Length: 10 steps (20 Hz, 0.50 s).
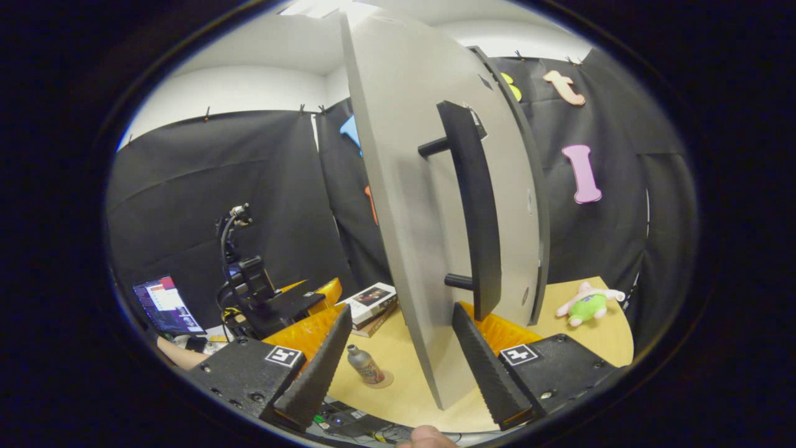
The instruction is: Open the cabinet door with the right hand, grasp the bottle in the cabinet with the left hand and place it on the coaster, then close the cabinet door with the right hand.
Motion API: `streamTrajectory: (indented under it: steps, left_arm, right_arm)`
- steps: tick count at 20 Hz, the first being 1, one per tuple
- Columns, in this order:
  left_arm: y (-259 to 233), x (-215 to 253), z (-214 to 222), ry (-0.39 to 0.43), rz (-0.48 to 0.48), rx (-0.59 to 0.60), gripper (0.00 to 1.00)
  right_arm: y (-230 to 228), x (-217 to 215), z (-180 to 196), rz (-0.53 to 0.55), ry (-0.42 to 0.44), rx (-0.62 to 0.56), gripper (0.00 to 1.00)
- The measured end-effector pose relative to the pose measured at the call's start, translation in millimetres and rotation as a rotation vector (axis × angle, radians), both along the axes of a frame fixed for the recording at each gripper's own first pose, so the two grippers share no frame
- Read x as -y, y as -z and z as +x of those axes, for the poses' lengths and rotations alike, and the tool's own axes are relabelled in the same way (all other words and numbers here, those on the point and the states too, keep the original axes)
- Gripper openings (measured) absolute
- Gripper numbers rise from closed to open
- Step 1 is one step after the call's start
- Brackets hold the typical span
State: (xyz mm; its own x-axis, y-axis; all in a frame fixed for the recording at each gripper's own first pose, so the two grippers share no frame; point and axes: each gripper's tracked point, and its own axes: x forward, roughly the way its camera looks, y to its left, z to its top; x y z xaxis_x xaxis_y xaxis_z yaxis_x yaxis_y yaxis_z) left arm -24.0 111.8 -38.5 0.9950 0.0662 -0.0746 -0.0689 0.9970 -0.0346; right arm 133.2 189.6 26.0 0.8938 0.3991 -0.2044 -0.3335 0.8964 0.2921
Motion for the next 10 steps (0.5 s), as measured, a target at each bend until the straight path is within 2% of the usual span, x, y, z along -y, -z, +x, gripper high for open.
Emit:
streamTrajectory:
  steps: [2, 4, 9, 10]
  left_arm:
    - [-0.6, -9.7, -3.2, -0.013, 0.018, 0.000, 0.92]
    - [-2.2, -19.0, -5.8, -0.028, 0.035, 0.007, 0.92]
    - [2.2, -43.3, -11.0, -0.077, 0.031, -0.002, 0.92]
    - [2.3, -47.6, -11.7, -0.085, 0.038, -0.003, 0.92]
  right_arm:
    - [-1.2, -4.4, 5.0, -0.017, -0.011, 0.008, 1.00]
    - [2.1, -4.9, 9.2, -0.023, -0.021, 0.013, 0.98]
    - [-0.6, -18.3, 27.6, 0.011, -0.036, 0.007, 1.00]
    - [0.2, -23.2, 31.7, 0.011, -0.038, 0.007, 0.98]
